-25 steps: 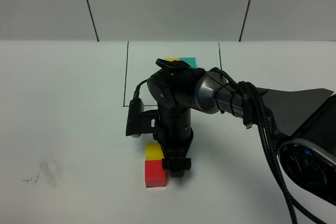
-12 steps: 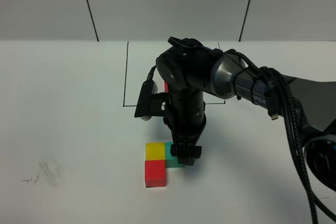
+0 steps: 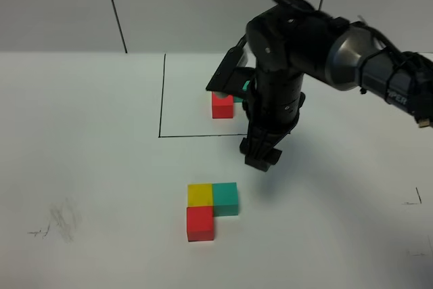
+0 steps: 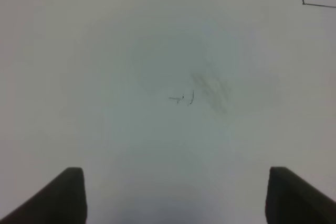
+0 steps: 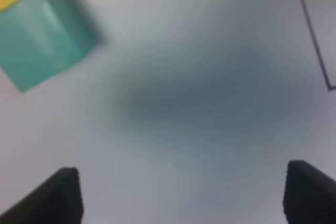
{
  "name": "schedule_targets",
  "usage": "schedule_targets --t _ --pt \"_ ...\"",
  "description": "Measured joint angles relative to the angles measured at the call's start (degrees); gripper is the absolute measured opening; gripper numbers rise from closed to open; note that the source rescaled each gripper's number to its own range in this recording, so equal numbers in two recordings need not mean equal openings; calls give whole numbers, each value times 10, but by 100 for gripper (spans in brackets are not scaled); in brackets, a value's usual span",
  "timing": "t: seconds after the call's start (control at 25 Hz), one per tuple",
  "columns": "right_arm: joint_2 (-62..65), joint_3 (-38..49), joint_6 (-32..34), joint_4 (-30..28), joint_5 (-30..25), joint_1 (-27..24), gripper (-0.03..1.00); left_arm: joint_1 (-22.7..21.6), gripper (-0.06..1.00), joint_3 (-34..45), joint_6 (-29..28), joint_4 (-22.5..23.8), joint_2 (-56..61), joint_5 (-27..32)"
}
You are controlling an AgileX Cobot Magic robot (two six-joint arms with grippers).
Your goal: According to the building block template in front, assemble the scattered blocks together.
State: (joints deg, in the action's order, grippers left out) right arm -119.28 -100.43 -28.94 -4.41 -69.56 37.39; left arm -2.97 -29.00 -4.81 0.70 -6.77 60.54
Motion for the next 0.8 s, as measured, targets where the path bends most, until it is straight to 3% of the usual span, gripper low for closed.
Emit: schedule_targets --t 0.52,0.8 --pt "89 0 42 -5 -1 -137 85 0 100 0 0 0 0 0" --pt "121 1 68 -6 -2 -220 92 0 100 0 0 0 0 0"
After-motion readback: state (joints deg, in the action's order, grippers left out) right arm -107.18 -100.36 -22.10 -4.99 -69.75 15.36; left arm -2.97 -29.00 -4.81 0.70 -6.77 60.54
